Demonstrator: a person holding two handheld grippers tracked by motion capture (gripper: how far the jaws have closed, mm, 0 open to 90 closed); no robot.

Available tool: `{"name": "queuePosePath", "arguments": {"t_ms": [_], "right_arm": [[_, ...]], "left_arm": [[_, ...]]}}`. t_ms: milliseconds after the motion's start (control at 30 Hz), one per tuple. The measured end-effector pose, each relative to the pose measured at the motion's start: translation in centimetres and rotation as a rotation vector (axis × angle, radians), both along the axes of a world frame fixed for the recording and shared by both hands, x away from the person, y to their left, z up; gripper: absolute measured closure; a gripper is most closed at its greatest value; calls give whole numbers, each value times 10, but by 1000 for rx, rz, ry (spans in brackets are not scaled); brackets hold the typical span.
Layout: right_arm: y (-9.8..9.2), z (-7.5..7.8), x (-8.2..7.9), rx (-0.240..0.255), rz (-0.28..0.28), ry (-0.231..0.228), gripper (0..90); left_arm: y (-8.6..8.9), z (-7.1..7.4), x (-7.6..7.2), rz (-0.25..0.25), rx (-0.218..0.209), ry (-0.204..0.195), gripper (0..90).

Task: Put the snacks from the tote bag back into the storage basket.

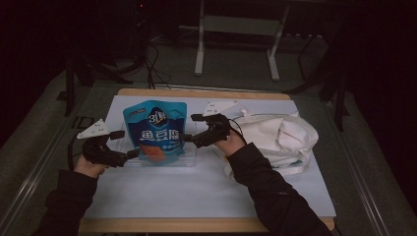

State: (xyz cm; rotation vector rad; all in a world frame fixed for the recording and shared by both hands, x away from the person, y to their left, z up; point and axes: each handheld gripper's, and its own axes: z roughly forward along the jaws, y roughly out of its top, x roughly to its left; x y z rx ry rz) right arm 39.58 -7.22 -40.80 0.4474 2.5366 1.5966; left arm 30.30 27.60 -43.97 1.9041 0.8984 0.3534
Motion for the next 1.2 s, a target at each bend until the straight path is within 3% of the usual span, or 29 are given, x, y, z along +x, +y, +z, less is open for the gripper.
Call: {"name": "queuePosePath", "arguments": {"t_ms": [167, 333, 467, 633, 733, 833, 1200], "right_arm": [[-9, 2, -6, -2, -1, -7, 153], [-20, 3, -11, -7, -18, -13, 153], [-31, 2, -16, -8, -30, -19, 153], [-45, -3, -24, -19, -40, -16, 153], [-53, -6, -31, -28, -55, -21, 163], [-63, -8, -38, -8, -60, -10, 163], [-99, -9, -58, 12, -118, -26, 163]], "left_arm": [[-8, -4, -17, 12, 41, -13, 18], [-16, -4, -32, 37, 36, -14, 17], [-19, -5, -44, 53, 3, -17, 18], [-27, -3, -57, 42, -11, -20, 17], [-34, -1, -64, 24, -22, -26, 18], [-40, 0, -69, -23, -66, -24, 18], [-73, 5, -76, -125, -63, -28, 18]]}}
